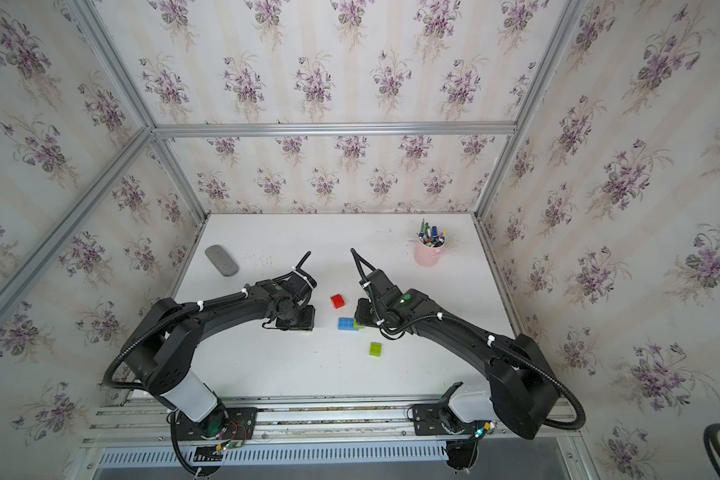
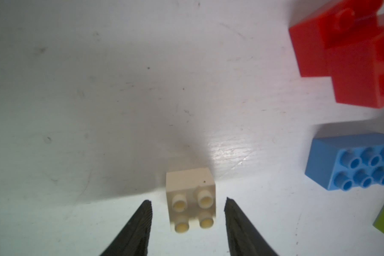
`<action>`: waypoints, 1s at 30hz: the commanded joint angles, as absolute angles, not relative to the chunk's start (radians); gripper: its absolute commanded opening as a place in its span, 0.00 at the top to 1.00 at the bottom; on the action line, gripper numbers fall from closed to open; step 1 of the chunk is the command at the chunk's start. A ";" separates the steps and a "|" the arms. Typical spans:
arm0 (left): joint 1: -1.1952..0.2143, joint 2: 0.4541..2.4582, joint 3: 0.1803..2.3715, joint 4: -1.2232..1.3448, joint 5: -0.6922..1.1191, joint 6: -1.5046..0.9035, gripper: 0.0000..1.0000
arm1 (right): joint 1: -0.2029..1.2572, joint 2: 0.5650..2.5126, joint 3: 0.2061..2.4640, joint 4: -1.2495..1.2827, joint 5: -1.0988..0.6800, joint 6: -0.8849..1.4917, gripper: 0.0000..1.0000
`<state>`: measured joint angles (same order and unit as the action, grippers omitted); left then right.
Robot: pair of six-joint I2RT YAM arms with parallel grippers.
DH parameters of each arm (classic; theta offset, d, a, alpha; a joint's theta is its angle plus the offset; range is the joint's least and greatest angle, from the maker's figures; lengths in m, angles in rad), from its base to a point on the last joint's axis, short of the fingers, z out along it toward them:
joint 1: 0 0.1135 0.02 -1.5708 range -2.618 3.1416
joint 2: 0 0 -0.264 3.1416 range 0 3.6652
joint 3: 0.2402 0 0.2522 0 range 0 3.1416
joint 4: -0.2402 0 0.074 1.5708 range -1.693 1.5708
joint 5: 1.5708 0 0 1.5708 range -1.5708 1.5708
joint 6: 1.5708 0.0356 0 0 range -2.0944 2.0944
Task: Assemble the letter y with lego
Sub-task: Pick up the lego brick from the center of the board.
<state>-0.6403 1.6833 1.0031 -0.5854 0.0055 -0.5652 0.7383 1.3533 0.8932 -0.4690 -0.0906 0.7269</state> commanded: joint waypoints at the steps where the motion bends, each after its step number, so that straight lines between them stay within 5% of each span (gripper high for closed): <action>1: -0.639 1.692 1.008 -0.601 -0.011 -0.561 0.50 | 0.738 1.348 0.894 -0.448 -0.088 0.735 0.61; 12: -0.641 1.711 1.023 -0.600 0.011 -0.551 0.70 | 0.738 1.346 0.885 -0.447 -0.080 0.738 0.61; 30: -0.730 1.718 1.165 -0.607 0.089 -0.664 0.75 | 0.738 1.286 0.792 -0.386 -0.095 0.751 0.61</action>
